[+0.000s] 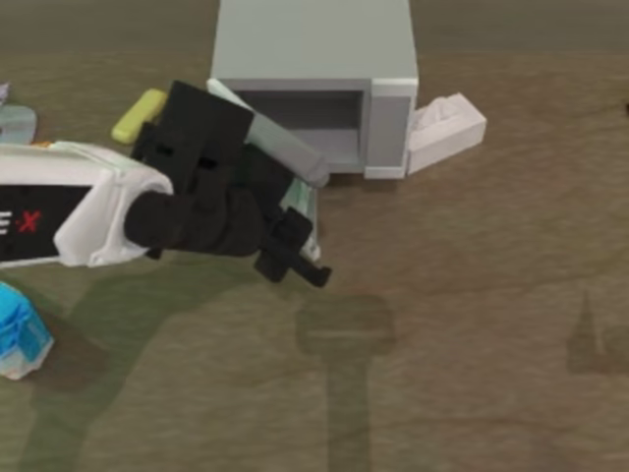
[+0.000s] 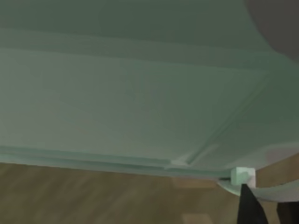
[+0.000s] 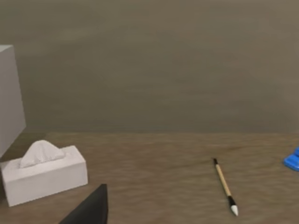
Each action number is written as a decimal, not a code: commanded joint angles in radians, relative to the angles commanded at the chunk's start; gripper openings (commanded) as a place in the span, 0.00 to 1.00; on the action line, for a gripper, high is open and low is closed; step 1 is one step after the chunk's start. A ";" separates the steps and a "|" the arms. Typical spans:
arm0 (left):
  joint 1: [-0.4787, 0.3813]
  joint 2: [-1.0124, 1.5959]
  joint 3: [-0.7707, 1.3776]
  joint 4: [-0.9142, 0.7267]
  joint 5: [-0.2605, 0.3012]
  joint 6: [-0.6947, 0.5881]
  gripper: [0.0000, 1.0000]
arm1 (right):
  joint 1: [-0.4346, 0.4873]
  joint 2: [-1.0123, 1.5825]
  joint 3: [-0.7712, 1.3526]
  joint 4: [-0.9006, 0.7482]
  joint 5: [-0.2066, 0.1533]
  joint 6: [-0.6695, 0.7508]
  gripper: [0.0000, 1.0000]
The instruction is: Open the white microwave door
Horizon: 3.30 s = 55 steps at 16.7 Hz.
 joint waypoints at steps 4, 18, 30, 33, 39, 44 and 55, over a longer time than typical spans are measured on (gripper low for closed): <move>0.000 0.000 0.000 0.000 0.000 0.000 0.00 | 0.000 0.000 0.000 0.000 0.000 0.000 1.00; 0.000 0.000 0.000 0.000 0.000 0.000 0.00 | 0.000 0.000 0.000 0.000 0.000 0.000 1.00; 0.026 -0.014 -0.014 -0.012 0.045 0.056 0.00 | 0.000 0.000 0.000 0.000 0.000 0.000 1.00; 0.026 -0.014 -0.014 -0.012 0.045 0.056 0.00 | 0.000 0.000 0.000 0.000 0.000 0.000 1.00; 0.026 -0.014 -0.014 -0.012 0.045 0.056 0.00 | 0.000 0.000 0.000 0.000 0.000 0.000 1.00; 0.026 -0.014 -0.014 -0.012 0.045 0.056 0.00 | 0.000 0.000 0.000 0.000 0.000 0.000 1.00; 0.026 -0.015 -0.019 -0.017 0.061 0.065 0.00 | 0.000 0.000 0.000 0.000 0.000 0.000 1.00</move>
